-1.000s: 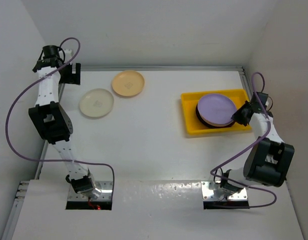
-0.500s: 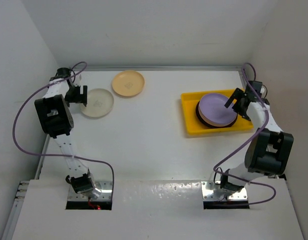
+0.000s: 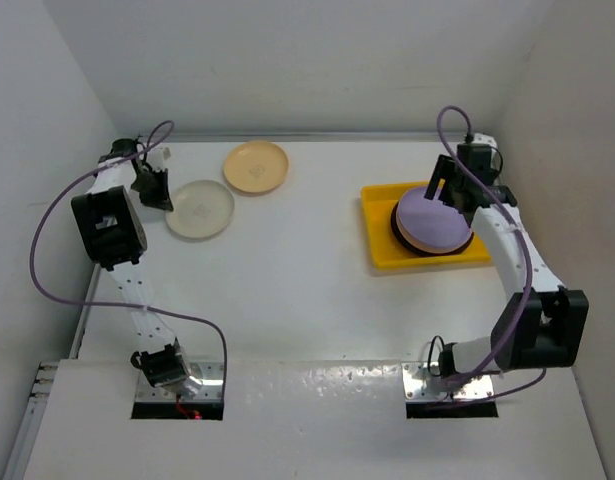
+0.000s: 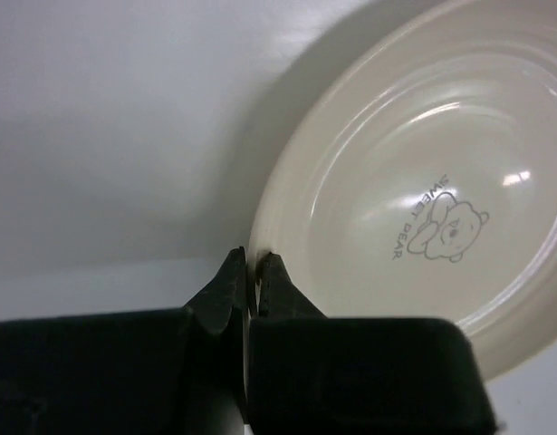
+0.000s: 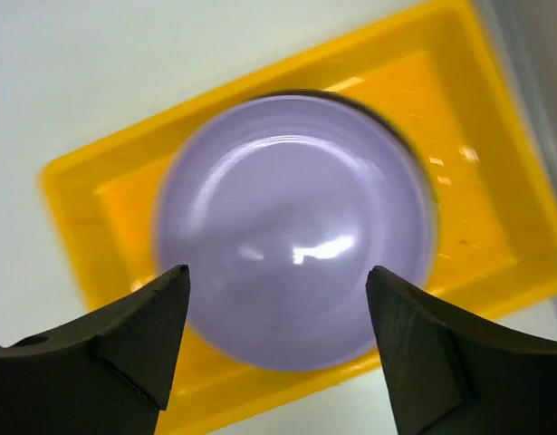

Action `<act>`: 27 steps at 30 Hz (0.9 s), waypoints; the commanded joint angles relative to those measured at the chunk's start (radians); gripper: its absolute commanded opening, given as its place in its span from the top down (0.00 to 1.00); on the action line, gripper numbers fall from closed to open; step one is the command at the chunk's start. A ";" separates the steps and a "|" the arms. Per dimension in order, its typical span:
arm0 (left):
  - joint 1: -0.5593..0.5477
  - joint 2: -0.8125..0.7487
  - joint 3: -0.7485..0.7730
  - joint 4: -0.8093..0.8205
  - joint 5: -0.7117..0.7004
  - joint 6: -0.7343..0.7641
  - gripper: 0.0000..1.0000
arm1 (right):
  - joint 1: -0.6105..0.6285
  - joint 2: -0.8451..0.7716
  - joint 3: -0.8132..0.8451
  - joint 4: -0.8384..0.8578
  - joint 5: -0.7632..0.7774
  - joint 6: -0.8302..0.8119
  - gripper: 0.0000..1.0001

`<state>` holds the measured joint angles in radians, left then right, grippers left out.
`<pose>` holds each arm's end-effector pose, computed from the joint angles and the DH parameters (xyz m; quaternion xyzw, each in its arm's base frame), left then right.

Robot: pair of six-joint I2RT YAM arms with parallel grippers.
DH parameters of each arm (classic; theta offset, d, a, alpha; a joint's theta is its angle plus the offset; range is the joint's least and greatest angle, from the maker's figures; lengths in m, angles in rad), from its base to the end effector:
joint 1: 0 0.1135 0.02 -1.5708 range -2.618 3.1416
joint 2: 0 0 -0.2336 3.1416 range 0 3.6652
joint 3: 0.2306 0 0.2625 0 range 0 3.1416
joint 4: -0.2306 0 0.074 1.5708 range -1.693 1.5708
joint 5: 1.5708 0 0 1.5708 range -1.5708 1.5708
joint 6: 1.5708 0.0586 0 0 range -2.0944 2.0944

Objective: Place the plates into the plastic bin on the countertop

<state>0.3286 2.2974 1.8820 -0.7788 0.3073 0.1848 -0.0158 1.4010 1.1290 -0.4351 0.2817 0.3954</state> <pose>0.4610 0.1384 0.1191 -0.0412 0.9703 -0.0985 0.2171 0.3416 -0.0217 0.2482 0.2411 0.8683 -0.0470 0.4310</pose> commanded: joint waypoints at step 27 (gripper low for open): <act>-0.338 -0.377 -0.142 -0.309 0.400 0.260 1.00 | 0.620 0.556 0.285 0.311 -0.475 0.190 1.00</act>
<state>-0.0025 1.9335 1.6989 -1.0531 0.6434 0.4267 0.6109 2.0125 1.4399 -0.1909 -0.2367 0.5385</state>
